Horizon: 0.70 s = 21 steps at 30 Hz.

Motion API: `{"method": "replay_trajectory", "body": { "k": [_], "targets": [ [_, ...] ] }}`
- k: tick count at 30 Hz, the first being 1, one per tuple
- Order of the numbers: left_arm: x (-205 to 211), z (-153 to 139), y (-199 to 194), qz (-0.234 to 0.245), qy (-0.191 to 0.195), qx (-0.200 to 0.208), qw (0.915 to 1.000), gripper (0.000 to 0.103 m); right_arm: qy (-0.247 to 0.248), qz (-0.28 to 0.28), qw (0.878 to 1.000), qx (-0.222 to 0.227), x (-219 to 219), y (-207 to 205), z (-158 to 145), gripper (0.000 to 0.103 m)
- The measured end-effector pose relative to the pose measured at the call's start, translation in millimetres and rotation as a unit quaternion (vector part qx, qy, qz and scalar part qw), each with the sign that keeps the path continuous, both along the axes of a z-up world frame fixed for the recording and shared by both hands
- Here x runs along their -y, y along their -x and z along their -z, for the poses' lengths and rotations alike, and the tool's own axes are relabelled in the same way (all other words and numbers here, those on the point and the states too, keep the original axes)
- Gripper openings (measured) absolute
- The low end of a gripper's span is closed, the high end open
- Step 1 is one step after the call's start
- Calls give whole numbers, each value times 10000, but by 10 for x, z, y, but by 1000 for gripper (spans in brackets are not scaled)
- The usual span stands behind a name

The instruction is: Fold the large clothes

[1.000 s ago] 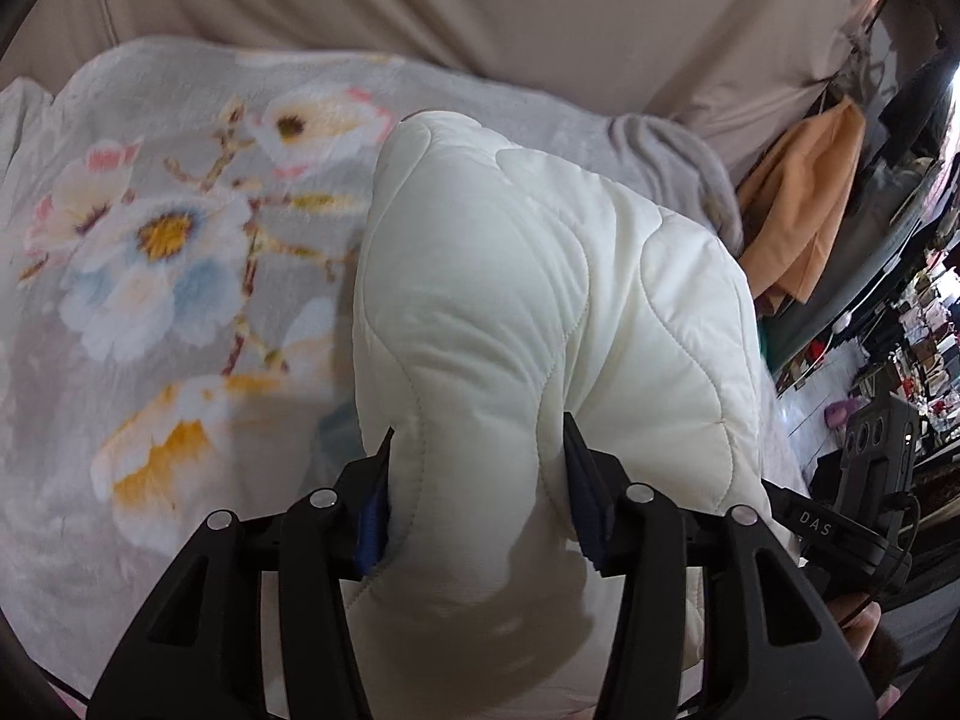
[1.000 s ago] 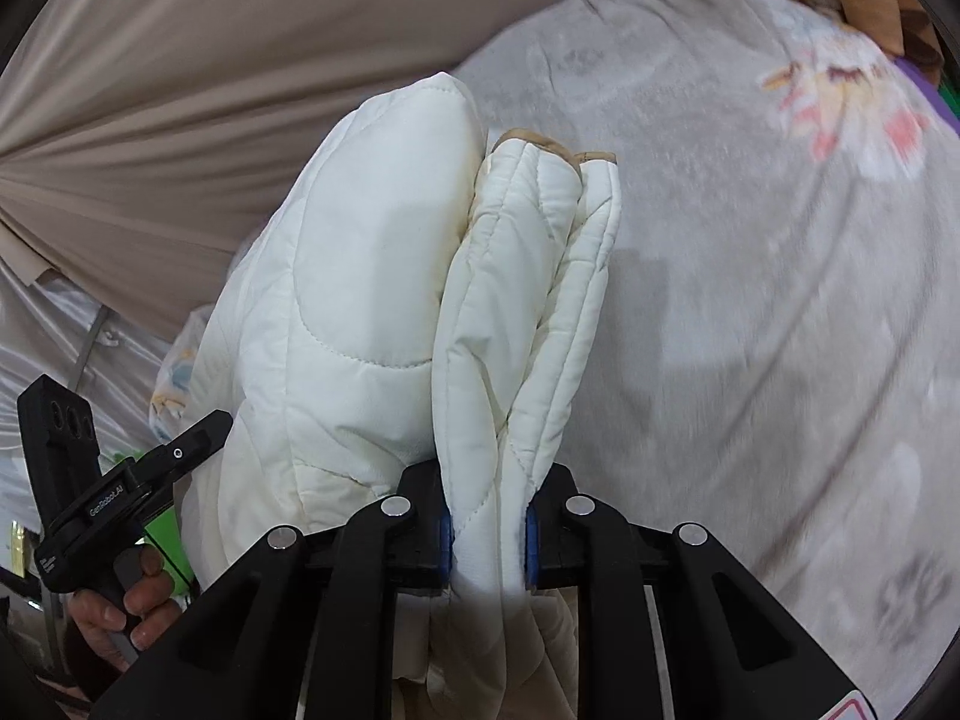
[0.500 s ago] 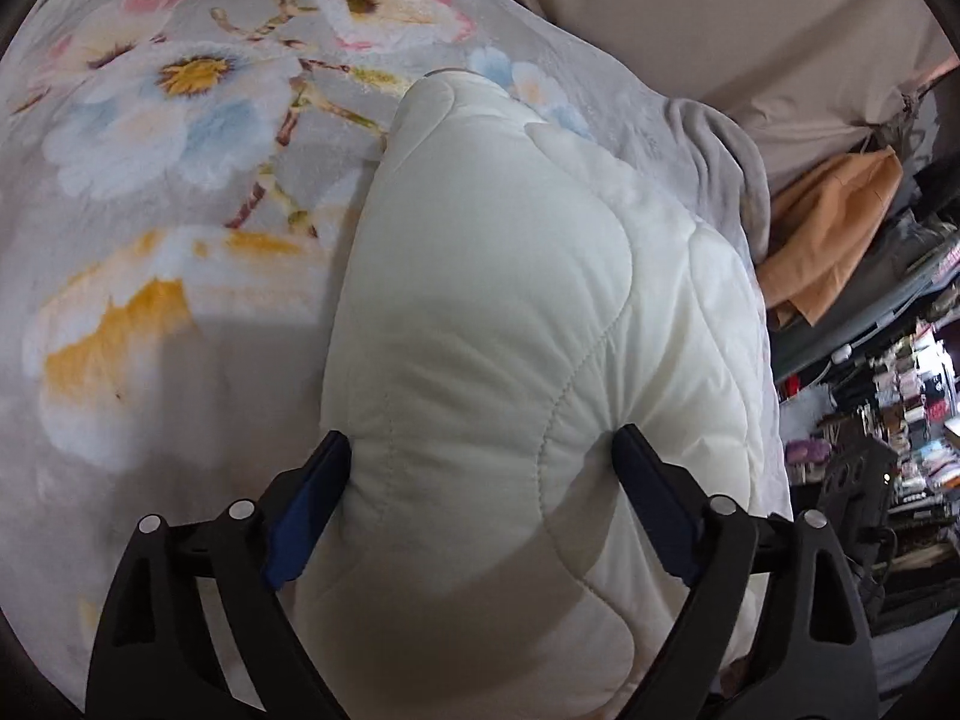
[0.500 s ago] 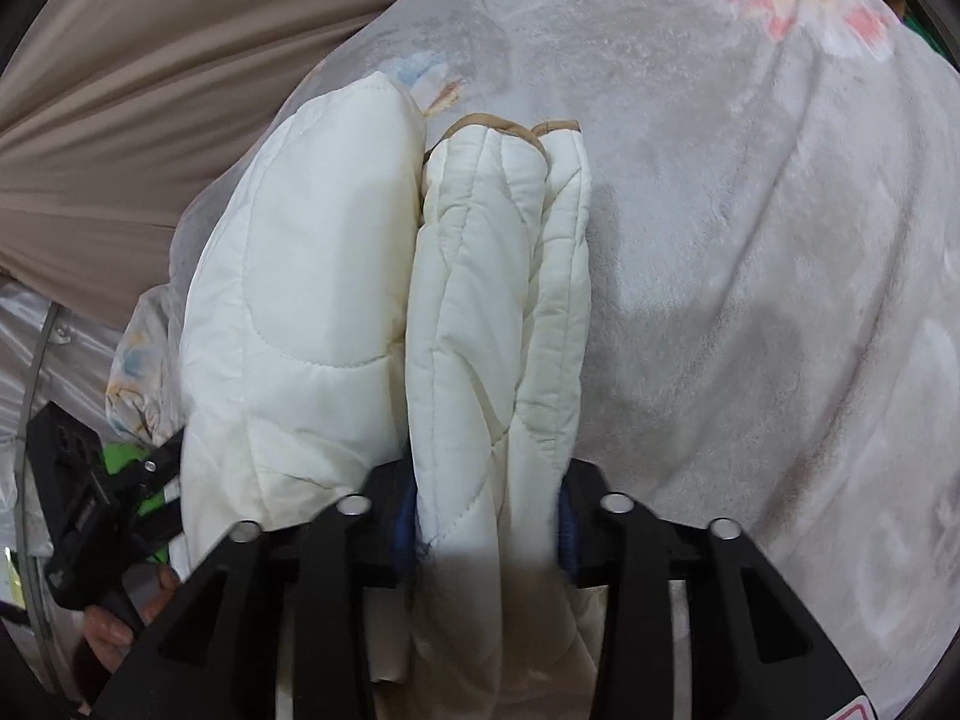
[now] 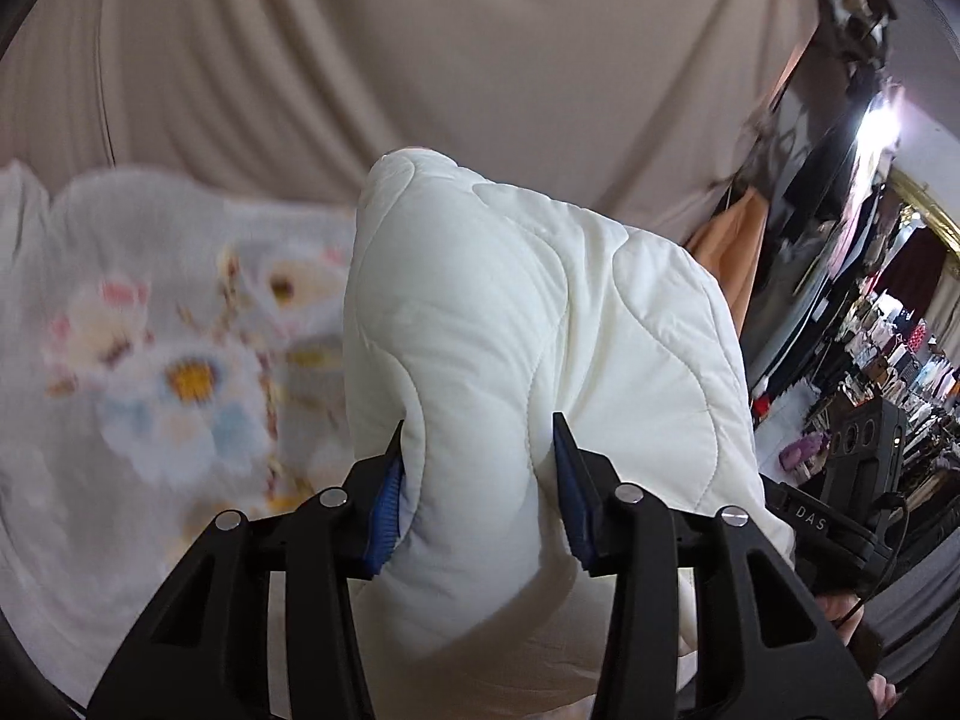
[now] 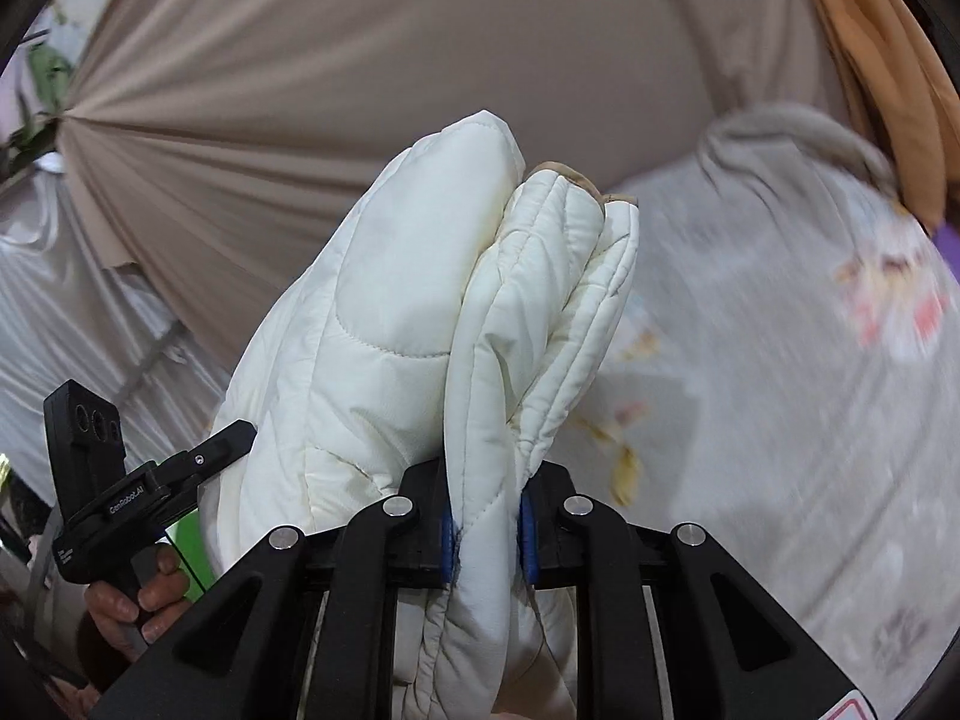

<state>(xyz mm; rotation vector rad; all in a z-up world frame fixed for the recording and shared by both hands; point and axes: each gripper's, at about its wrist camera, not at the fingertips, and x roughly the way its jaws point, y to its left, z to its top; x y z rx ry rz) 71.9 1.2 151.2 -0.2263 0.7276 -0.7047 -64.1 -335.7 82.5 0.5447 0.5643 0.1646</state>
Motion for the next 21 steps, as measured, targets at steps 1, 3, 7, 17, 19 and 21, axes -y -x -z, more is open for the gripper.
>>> {"method": "replay_trajectory", "body": {
  "k": [1,3,7,17,19,21],
  "targets": [
    [-85,-116,-29,-56,16,168,9998,42,25,-78,9998,164,-79,-70,-95,17],
    [-305,-275,-101,-198,26,467,9987,42,59,-243,9991,352,-239,-250,-210,17],
    [-631,-180,-436,-476,-272,570,9969,48,29,-511,9985,212,-554,-861,-13,27],
    [-1211,1465,-1118,-1082,-1118,-695,9854,64,18,312,9913,-1277,-735,-1121,1251,38],
    [-1267,1415,-1015,-1140,-1028,-772,9851,66,55,168,9930,-1169,-858,-968,1183,39],
    [-1227,1445,-906,-1109,-1051,-852,9846,67,196,-109,9927,-1188,-1068,-937,1144,39]
  ]
}}
